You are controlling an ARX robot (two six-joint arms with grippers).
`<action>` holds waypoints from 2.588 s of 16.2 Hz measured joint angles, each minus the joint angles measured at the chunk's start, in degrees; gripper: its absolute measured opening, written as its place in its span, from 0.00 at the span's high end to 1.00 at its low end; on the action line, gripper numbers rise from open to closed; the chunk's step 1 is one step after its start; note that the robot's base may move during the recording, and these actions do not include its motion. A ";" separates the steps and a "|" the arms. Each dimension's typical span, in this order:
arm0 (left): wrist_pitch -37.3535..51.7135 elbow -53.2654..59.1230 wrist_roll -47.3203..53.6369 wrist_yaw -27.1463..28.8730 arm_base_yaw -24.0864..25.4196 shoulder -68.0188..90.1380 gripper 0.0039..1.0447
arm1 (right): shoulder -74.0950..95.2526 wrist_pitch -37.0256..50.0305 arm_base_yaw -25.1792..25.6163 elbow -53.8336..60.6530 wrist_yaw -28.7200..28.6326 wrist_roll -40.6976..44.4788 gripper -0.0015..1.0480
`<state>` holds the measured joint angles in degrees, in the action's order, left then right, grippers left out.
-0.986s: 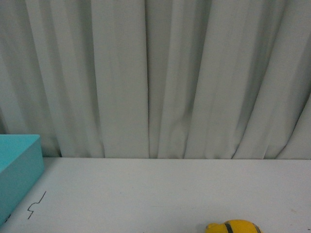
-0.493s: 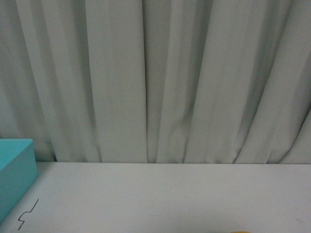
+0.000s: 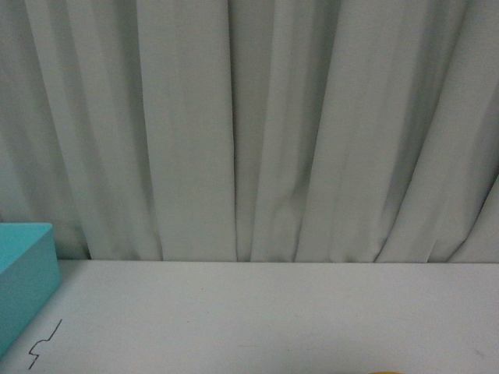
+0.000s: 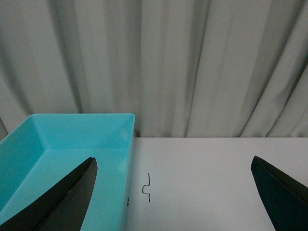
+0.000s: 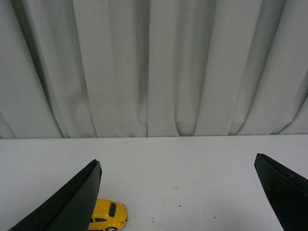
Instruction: Wind up and store yellow beetle toy
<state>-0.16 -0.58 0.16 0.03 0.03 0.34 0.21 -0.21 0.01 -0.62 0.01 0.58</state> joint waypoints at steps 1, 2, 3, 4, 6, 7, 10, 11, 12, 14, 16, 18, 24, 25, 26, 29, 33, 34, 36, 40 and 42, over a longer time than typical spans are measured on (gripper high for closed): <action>0.00 0.02 0.00 0.00 0.00 0.00 0.06 | 0.11 0.87 -0.42 0.04 1.33 0.48 0.06; -0.02 0.02 -0.02 0.04 0.00 0.00 0.06 | 2.05 8.70 -2.82 -0.02 9.55 2.84 0.06; 0.00 0.00 -0.02 0.02 0.00 0.00 0.06 | 6.60 14.58 -0.61 -0.83 10.25 5.18 0.06; -0.02 0.02 0.00 -0.02 0.00 0.00 0.06 | 13.31 19.82 1.62 -1.75 6.34 7.63 0.06; -0.02 0.00 0.00 0.00 0.00 0.00 0.06 | 25.83 29.31 5.70 -5.29 -9.68 11.89 0.06; -0.02 0.00 -0.02 0.00 0.00 0.00 0.06 | 33.57 33.51 10.99 -8.59 -17.51 13.03 0.06; -0.07 0.02 -0.02 0.00 0.00 0.00 0.06 | 51.74 28.65 18.12 -19.69 -39.45 17.77 0.06; 0.00 0.00 0.00 0.00 0.00 0.00 0.06 | 56.41 25.18 18.43 -23.76 -44.78 21.31 0.06; -0.02 0.02 -0.02 0.00 0.00 0.00 0.06 | 66.86 9.25 18.25 -35.56 -53.20 35.36 0.06; -0.02 0.02 -0.02 0.00 0.00 0.00 0.06 | 77.57 -7.58 15.65 -46.25 -51.32 53.18 0.06; -0.02 0.02 -0.02 0.00 0.00 0.00 0.06 | 85.48 -19.26 11.82 -53.13 -47.52 68.13 0.06; -0.02 0.02 0.00 0.00 0.00 0.00 0.06 | 89.94 -22.51 9.16 -56.00 -43.91 75.28 0.06; -0.02 0.02 -0.02 0.00 0.00 0.00 0.06 | 108.78 -31.21 1.25 -63.76 -28.87 93.11 0.06; -0.02 0.02 -0.02 0.00 0.00 0.00 0.06 | 110.44 -31.30 0.35 -64.83 -28.28 93.64 0.06; -0.02 0.02 -0.02 0.00 0.00 0.00 0.06 | 111.80 -32.20 -0.50 -65.99 -27.85 94.03 0.06; -0.02 0.00 0.00 0.00 0.00 0.00 0.06 | 115.65 -32.83 -3.58 -69.46 -26.93 94.05 0.06; -0.02 0.00 0.00 0.00 0.00 0.00 0.06 | 119.54 -34.29 -5.92 -71.80 -24.74 94.18 0.06; -0.02 0.02 0.00 0.00 0.00 0.00 0.06 | 120.98 -34.36 -6.54 -72.35 -23.96 94.23 0.06; -0.02 0.02 -0.02 0.00 0.00 0.00 0.06 | 122.70 -35.41 -7.34 -73.09 -22.62 94.18 0.06; -0.02 0.02 -0.02 0.00 0.00 0.00 0.06 | 123.95 -35.39 -10.21 -74.31 -17.68 88.65 0.06; 0.00 0.02 0.00 0.00 0.00 0.00 0.06 | 123.95 -35.74 -10.21 -74.31 -17.05 86.79 0.07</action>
<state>-0.16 -0.56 0.16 0.03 0.03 0.34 124.16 -35.94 -10.20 -74.94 -17.04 87.37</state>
